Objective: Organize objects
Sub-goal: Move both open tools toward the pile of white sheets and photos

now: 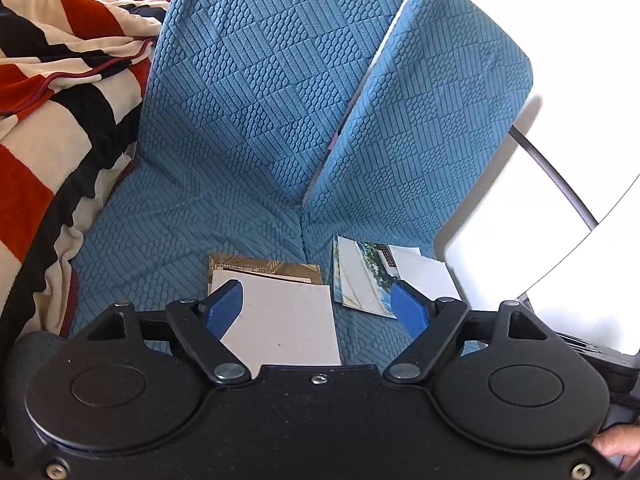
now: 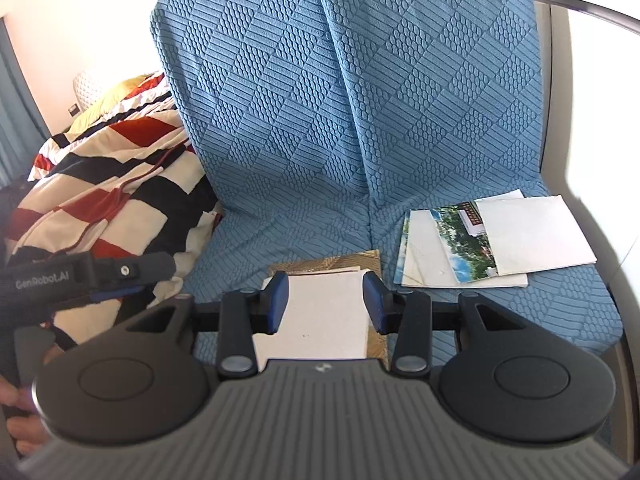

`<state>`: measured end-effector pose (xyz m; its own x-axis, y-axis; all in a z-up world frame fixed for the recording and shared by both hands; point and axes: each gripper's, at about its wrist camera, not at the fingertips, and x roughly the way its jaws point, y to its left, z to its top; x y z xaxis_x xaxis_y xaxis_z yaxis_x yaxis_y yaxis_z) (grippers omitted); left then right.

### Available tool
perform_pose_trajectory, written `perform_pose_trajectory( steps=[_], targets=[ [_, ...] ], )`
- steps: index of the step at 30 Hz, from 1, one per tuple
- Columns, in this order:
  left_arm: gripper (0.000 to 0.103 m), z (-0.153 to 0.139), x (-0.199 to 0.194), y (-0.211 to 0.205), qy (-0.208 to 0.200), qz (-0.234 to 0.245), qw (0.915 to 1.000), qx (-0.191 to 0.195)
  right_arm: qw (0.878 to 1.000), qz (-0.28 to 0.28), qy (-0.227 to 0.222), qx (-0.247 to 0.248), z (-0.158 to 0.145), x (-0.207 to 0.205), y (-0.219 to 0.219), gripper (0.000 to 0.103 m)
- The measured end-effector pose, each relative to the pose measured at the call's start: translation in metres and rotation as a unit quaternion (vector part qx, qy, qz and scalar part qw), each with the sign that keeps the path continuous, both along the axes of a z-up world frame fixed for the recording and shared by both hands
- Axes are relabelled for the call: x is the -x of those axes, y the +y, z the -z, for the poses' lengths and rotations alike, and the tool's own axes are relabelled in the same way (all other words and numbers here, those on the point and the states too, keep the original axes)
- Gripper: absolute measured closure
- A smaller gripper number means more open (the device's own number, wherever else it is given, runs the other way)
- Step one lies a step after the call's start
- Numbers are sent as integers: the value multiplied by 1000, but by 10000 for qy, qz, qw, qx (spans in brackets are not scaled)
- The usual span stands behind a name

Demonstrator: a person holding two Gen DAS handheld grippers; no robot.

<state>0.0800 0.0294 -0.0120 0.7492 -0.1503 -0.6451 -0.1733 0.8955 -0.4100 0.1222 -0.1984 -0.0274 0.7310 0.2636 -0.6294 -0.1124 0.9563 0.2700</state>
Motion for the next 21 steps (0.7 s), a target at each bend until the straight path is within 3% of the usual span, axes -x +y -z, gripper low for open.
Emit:
perform_pose_trajectory(
  steps=[4, 15, 17, 21],
  targets=[
    [21, 3, 0, -4, 57, 54, 10000, -21, 10000, 63, 56, 50, 3, 6, -4, 59],
    [6, 10, -8, -19, 64, 155, 9998, -102, 9997, 173, 158, 121, 13, 7, -13, 58],
    [5, 11, -9, -21, 44, 160, 9998, -82, 9996, 198, 160, 132, 13, 7, -15, 51],
    [4, 12, -13, -26, 50, 182, 9998, -118, 9995, 242, 127, 151, 12, 7, -21, 50]
  ],
)
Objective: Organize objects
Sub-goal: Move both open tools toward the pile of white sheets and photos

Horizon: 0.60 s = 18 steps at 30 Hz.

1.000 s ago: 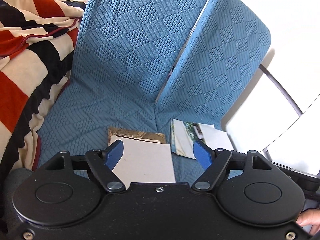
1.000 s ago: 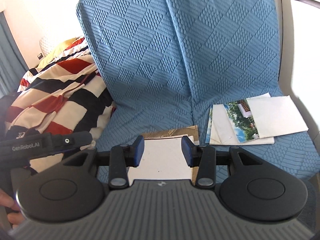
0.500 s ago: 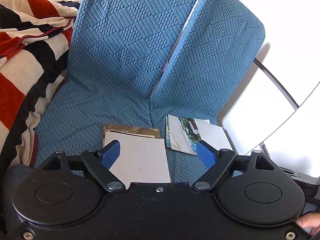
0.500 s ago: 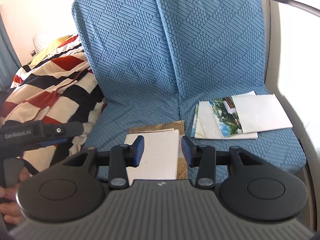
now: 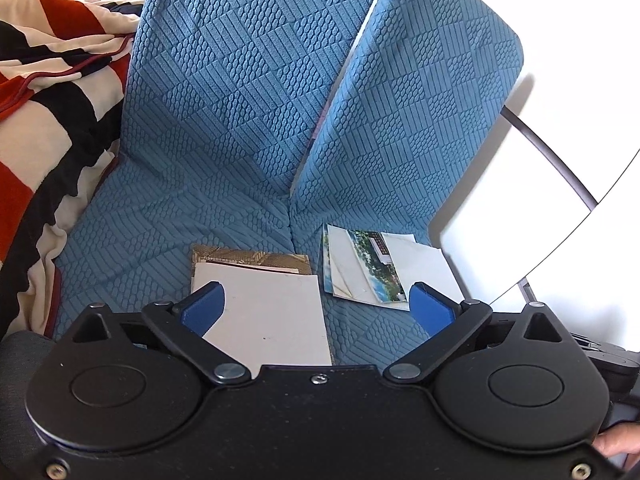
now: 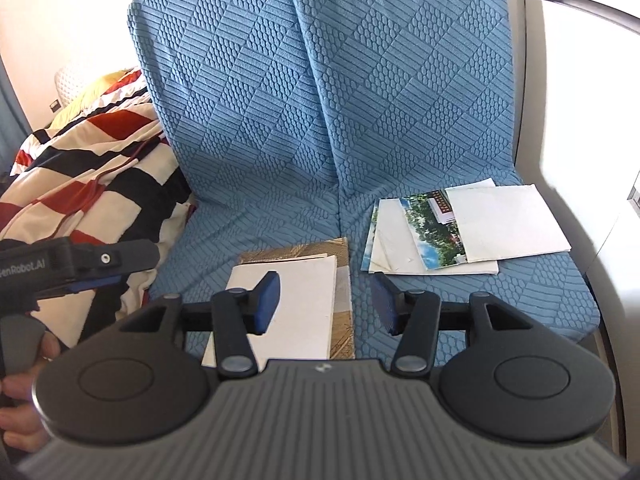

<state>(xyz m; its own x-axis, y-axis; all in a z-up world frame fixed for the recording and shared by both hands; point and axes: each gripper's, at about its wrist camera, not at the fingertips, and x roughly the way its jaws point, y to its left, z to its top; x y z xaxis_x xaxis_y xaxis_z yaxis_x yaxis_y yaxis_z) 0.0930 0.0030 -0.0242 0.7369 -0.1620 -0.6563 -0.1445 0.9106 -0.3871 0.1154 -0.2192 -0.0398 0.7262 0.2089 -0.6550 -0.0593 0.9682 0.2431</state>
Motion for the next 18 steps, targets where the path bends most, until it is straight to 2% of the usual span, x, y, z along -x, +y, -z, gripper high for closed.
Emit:
perform_pose_trajectory(
  steps=[3, 5, 6, 12, 14, 18],
  targets=[
    [4, 1, -3, -4, 1, 17, 10000, 2, 10000, 23, -8, 43, 0, 0, -3, 49],
    [3, 1, -4, -7, -8, -9, 10000, 28, 10000, 39, -12, 57, 0, -1, -6, 39],
    [3, 1, -4, -7, -11, -16, 10000, 38, 10000, 34, -23, 27, 0, -1, -8, 38],
    [1, -1, -10, -20, -18, 41, 10000, -64, 9999, 110, -39, 24, -1, 0, -21, 34],
    [1, -2, -12, -24, -28, 63, 9999, -95, 9999, 167, -37, 27, 0, 1, -25, 18],
    [1, -2, -15, -33, -73, 130, 9998, -144, 9995, 293, -29, 101, 2, 1, -35, 13]
  ],
)
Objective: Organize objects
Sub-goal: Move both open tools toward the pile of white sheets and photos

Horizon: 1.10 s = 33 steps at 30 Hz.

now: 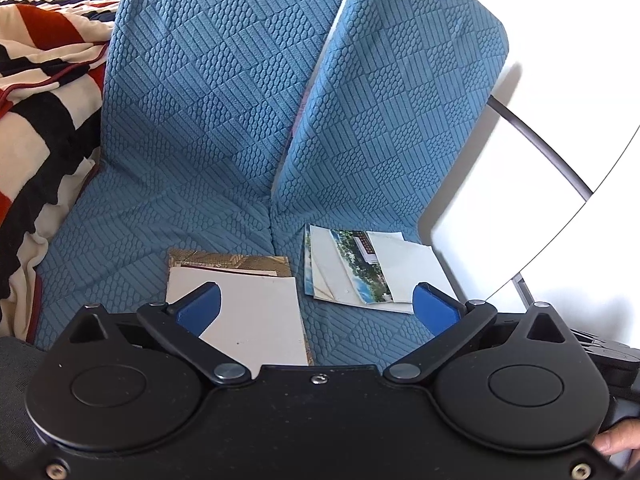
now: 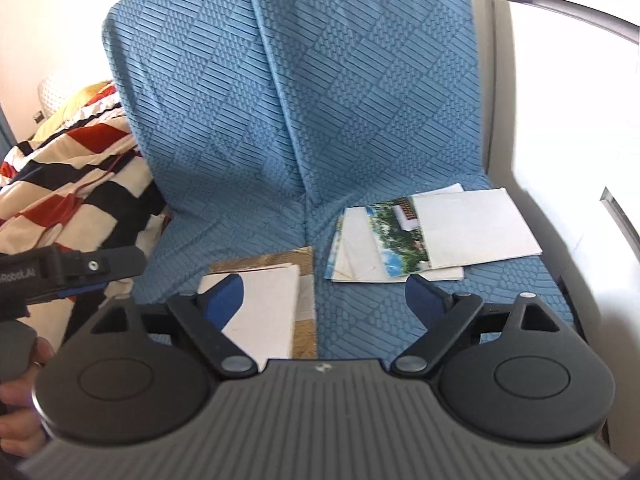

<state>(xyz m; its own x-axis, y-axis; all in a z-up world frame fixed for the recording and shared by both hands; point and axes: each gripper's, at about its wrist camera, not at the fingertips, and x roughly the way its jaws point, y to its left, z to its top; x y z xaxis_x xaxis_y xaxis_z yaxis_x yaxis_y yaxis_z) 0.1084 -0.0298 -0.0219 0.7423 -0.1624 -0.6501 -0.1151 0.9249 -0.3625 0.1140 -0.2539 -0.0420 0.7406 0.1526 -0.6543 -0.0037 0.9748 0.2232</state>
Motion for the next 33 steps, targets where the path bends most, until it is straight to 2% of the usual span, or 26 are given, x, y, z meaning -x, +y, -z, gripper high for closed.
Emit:
perform_pose_trajectory(
  steps=[18, 33],
  targets=[
    [1, 15, -26, -38, 139, 330, 9993, -100, 9993, 362, 48, 22, 19, 5, -38, 14],
    [1, 38, -58, -75, 305, 535, 9978, -260, 9964, 841, 104, 28, 55, 5, -72, 14]
  ],
)
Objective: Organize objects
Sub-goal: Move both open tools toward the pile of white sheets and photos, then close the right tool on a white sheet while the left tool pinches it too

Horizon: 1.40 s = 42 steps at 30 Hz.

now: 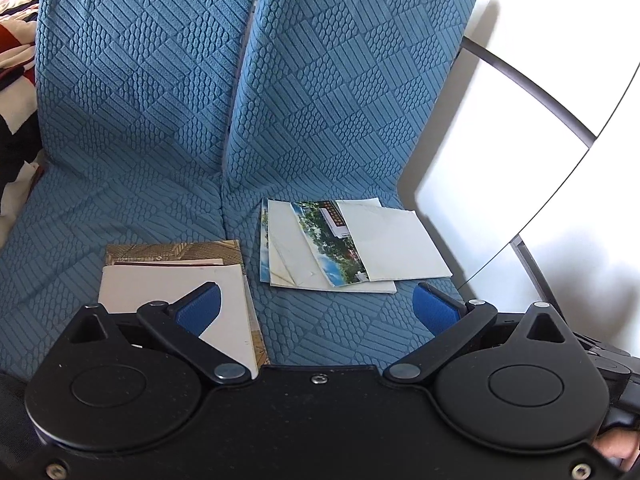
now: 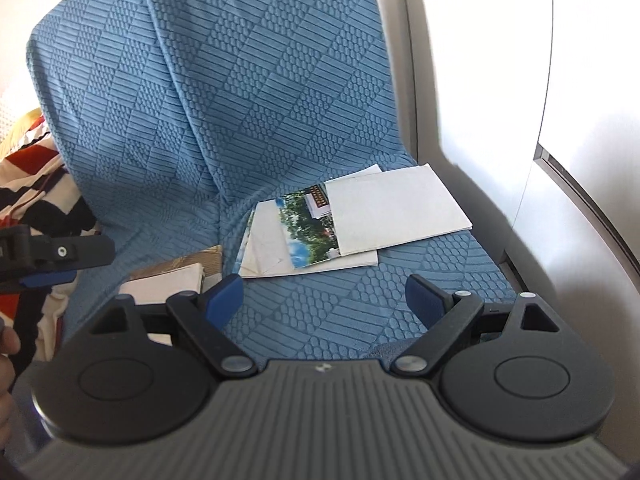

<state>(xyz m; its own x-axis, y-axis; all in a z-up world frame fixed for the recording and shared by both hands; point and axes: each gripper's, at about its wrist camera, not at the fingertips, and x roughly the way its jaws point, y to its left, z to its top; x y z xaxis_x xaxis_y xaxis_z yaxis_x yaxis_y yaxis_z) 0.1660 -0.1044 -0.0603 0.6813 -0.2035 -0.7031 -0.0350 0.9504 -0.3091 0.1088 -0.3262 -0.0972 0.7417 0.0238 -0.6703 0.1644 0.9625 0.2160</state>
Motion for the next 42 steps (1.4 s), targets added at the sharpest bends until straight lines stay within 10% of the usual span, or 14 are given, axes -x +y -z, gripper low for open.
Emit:
perform_pose_trajectory(
  steps=[29, 42],
  targets=[
    [5, 89, -97, -51, 614, 301, 9963, 526, 9927, 830, 8, -875, 90, -61, -74, 26],
    [37, 138, -170, -61, 907, 572, 9867, 1222, 9607, 1312, 277, -2432, 135, -115, -112, 38]
  ],
)
